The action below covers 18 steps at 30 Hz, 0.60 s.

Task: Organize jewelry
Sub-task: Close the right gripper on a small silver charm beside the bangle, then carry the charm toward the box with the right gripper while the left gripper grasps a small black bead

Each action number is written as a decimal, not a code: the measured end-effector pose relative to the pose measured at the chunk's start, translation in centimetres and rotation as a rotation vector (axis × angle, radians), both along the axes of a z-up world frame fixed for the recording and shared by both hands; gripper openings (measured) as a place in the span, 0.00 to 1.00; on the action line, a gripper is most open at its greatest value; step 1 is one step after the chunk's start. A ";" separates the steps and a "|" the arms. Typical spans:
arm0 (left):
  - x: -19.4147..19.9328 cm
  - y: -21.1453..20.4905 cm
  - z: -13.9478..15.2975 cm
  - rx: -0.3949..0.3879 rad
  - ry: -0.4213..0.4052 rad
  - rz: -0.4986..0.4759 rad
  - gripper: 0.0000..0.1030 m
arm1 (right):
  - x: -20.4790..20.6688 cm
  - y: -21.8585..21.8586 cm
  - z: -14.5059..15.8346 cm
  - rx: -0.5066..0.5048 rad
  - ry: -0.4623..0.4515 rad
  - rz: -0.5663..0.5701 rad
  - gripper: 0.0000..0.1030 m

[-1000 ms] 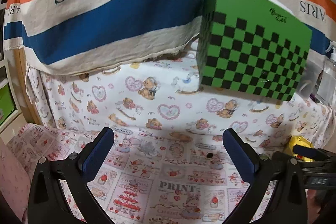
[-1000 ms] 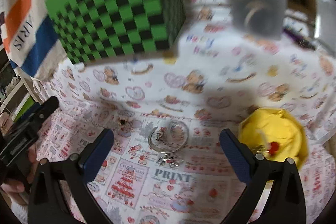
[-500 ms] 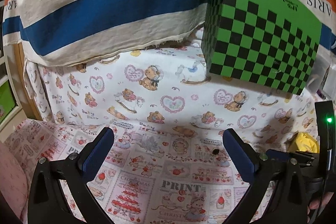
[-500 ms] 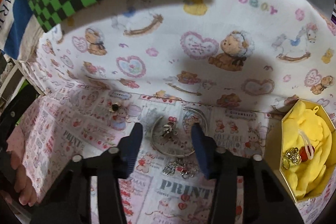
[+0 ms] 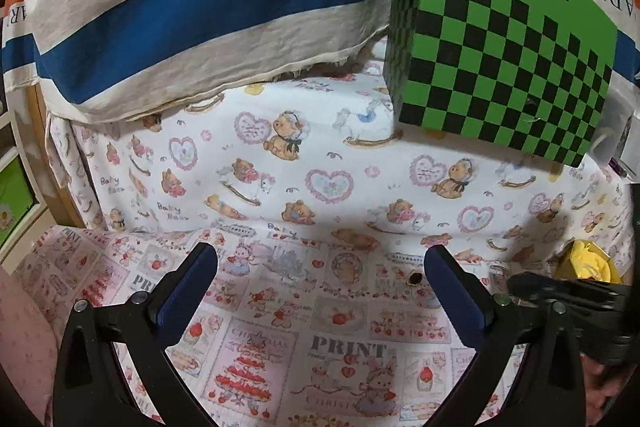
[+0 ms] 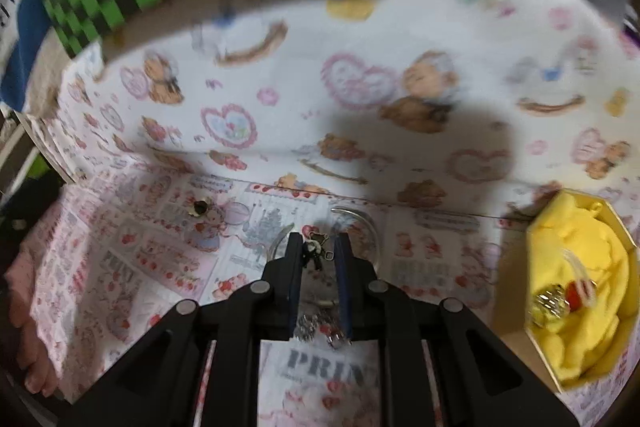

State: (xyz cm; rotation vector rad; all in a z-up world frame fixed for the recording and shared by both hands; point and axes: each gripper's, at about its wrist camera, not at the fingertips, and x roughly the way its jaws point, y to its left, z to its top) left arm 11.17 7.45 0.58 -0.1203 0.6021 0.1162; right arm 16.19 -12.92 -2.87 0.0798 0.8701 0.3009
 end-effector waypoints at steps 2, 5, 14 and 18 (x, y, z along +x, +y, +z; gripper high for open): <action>0.1 -0.2 0.0 -0.002 0.028 -0.004 1.00 | -1.4 -1.1 1.2 0.023 -0.035 0.008 0.14; 0.3 -1.0 0.0 -0.015 0.056 -0.037 0.99 | -3.8 -3.0 2.8 0.043 -0.084 0.011 0.14; 3.4 -4.8 -0.2 -0.046 0.220 -0.140 0.70 | -9.5 -8.8 5.9 -0.017 -0.289 -0.107 0.14; 5.7 -5.2 -2.1 -0.112 0.287 -0.187 0.47 | -9.9 -11.5 6.0 -0.009 -0.319 -0.203 0.14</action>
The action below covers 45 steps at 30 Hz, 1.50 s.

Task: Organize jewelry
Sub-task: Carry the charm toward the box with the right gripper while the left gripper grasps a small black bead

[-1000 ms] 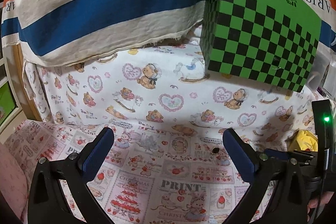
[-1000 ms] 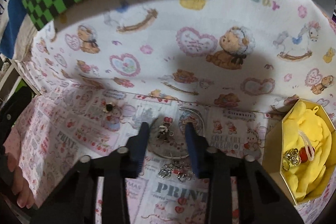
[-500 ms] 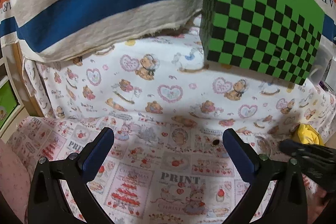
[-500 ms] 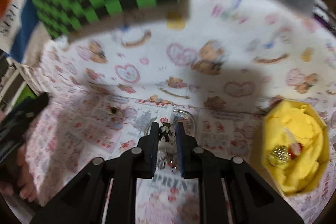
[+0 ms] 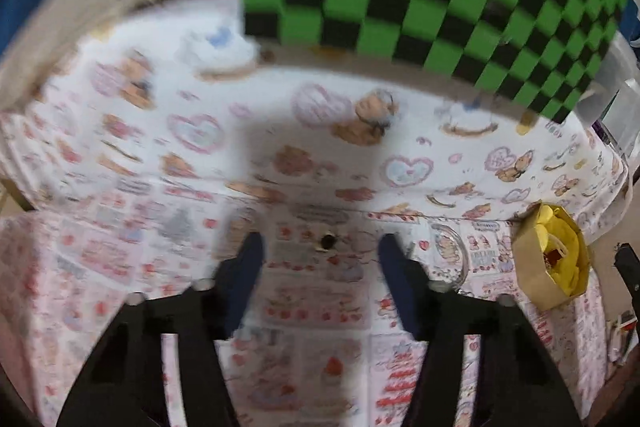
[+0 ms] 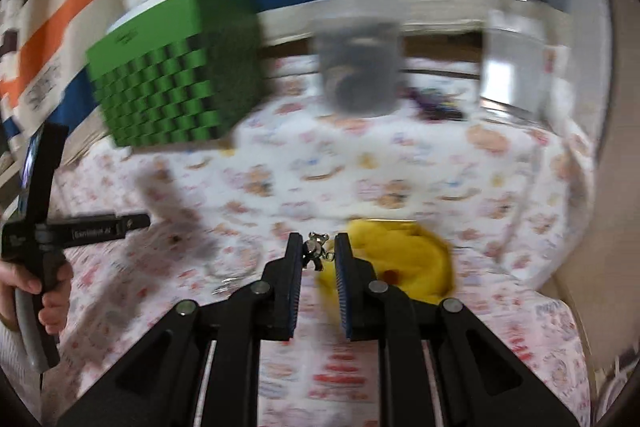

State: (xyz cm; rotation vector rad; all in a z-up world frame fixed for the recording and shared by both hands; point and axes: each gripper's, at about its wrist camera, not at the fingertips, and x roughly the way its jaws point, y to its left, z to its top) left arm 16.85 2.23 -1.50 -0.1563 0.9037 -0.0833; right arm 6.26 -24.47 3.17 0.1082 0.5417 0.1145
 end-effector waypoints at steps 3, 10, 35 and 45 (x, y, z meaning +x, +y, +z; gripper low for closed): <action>0.7 -0.4 -1.3 0.001 0.016 -0.023 0.32 | 0.1 -1.1 -0.1 -0.002 0.001 -0.014 0.14; 1.7 -2.1 -2.7 0.088 0.047 -0.026 0.28 | 0.3 -3.2 -0.2 0.033 -0.003 -0.056 0.14; -0.8 -1.2 0.7 -0.047 0.006 0.003 0.13 | -0.1 -5.0 -0.2 0.114 -0.013 -0.071 0.14; -5.9 -2.4 5.6 -0.036 -0.139 -0.059 0.13 | -0.6 -5.6 0.3 0.184 -0.043 -0.033 0.14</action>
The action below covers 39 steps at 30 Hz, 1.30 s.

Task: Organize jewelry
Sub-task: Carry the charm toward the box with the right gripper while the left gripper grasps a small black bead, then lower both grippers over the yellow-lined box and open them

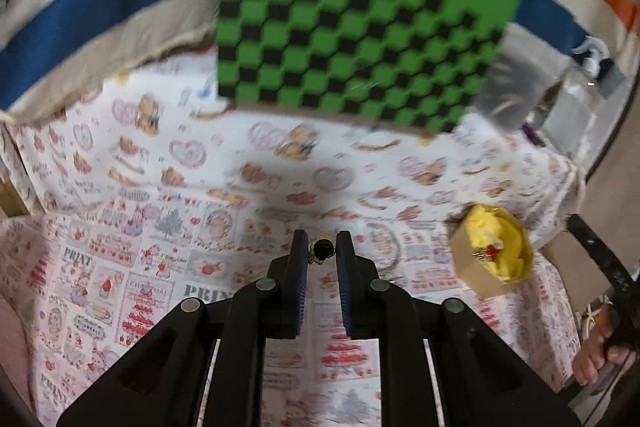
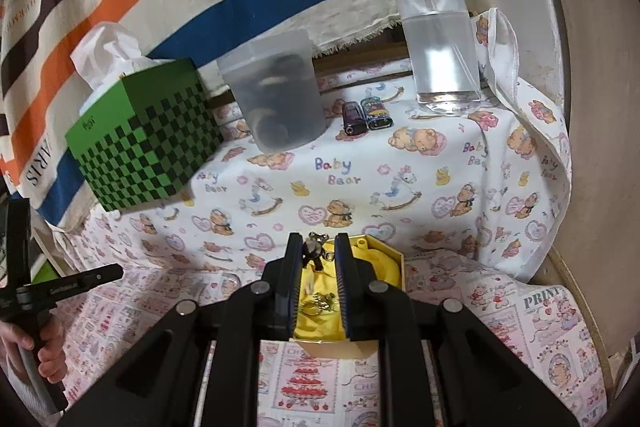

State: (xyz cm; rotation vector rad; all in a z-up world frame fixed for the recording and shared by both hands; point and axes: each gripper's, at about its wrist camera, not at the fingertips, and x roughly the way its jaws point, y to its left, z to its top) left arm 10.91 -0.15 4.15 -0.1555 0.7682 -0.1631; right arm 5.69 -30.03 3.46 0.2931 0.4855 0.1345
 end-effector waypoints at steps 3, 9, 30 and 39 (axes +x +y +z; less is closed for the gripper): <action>-1.2 -1.2 1.9 0.003 -0.045 -0.042 0.13 | -0.1 -0.3 0.1 0.016 -0.007 0.005 0.14; -1.6 -6.3 3.9 -0.002 -0.085 -0.156 0.13 | 0.3 -1.5 -0.3 0.091 0.009 0.019 0.14; 2.9 -17.0 -1.7 -0.103 0.091 -0.314 0.13 | 3.0 -5.1 -3.7 0.314 0.111 0.045 0.14; 4.4 -17.6 -4.2 -0.123 0.122 -0.330 0.13 | 4.0 -5.0 -4.7 0.287 0.151 0.049 0.15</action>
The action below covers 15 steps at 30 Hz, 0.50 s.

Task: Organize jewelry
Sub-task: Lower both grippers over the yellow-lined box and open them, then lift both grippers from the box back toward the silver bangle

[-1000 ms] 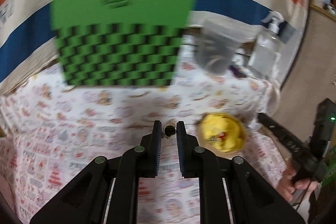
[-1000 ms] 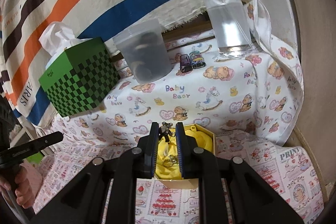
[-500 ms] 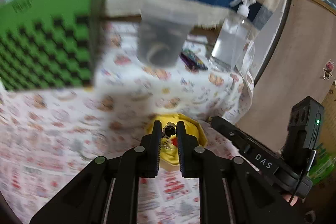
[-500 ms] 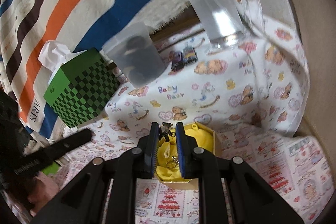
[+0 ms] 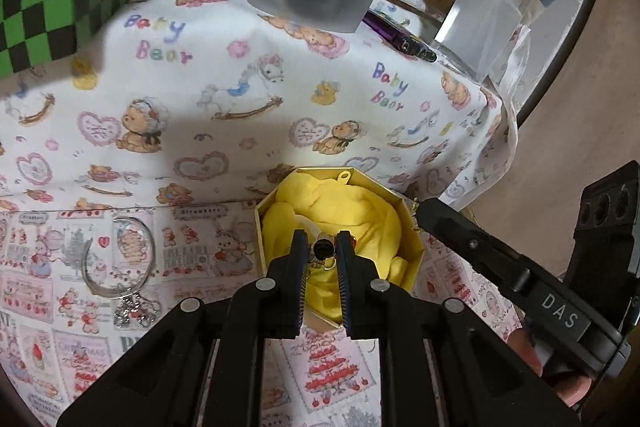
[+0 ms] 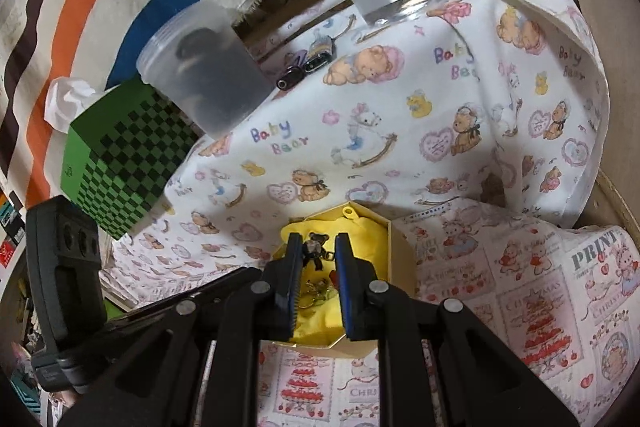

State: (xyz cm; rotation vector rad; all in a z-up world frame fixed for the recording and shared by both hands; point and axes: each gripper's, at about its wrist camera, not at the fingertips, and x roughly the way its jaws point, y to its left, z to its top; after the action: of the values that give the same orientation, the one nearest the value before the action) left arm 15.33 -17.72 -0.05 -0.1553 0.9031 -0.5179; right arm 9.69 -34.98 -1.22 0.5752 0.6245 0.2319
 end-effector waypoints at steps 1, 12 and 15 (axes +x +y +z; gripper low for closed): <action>0.0 -0.1 0.0 0.001 -0.004 -0.007 0.13 | 0.2 0.1 -0.1 0.002 0.002 0.002 0.15; -0.6 1.0 1.5 0.039 -0.084 0.028 0.22 | 0.2 -0.3 -0.2 0.006 0.002 -0.004 0.30; -1.7 2.3 2.8 0.095 -0.155 0.060 0.23 | -0.1 -0.2 0.3 -0.006 -0.009 -0.013 0.31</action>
State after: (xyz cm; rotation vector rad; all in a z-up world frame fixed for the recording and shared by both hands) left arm 13.67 -15.40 2.77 -0.0547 0.7675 -0.4241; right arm 9.59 -35.22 -0.96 0.5721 0.6127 0.2203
